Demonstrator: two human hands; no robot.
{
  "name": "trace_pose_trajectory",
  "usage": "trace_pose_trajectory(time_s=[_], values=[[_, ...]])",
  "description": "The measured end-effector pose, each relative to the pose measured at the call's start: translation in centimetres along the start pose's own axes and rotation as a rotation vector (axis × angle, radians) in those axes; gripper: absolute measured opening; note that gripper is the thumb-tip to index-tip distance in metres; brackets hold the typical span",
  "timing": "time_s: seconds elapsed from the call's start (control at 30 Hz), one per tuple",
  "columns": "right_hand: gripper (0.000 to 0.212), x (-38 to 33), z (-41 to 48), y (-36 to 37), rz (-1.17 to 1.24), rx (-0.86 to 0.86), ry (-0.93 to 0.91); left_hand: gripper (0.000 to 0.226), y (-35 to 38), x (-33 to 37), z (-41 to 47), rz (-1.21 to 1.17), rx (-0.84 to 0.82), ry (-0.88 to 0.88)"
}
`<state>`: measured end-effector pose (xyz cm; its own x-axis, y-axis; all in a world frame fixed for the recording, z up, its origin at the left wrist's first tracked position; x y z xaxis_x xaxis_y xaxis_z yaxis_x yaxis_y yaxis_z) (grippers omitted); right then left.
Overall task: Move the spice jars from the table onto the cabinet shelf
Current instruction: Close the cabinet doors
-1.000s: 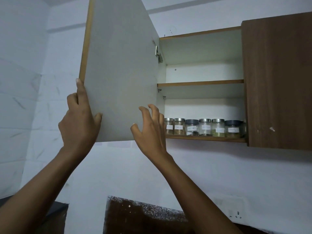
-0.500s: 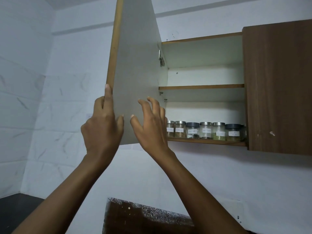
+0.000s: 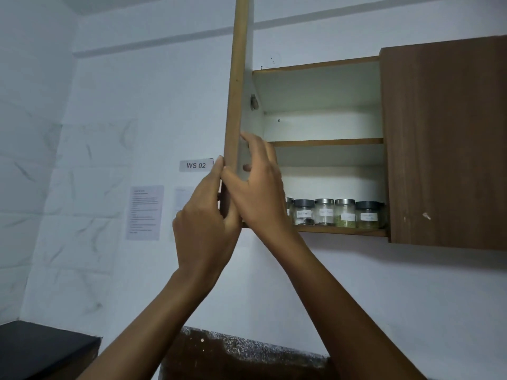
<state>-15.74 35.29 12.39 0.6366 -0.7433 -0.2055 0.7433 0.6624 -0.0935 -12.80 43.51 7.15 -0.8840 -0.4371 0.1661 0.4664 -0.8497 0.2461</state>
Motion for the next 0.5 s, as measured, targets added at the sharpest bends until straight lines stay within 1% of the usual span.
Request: trace_pose_trajectory(time_s=[0.17,0.4,0.5], values=[[0.054,2.0,-0.1,-2.9,0.034,0.069,0.026,0.043,2.6,1.9,-1.1,-0.154,0.018,-0.008],[0.051,6.9,-0.5,-8.3,-0.072,0.166,0.002,0.037,7.9,5.1,-3.1,-0.189,-0.039,0.126],[0.050,9.9,-0.5,-10.6,-0.123,0.203,0.007,0.040,11.7,6.2,-3.8,-0.199,-0.097,0.163]])
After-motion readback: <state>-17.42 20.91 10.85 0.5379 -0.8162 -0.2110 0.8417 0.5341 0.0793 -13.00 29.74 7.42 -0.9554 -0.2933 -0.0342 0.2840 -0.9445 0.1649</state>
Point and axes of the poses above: each hand's wrist, its own z-axis towards the middle knuckle, its own y-axis out of the palm, x = y × z, the point moved 5 cm from there along z, towards the middle knuckle, and after that the axes turned 2 degrees about x, right-handed, at the moved point
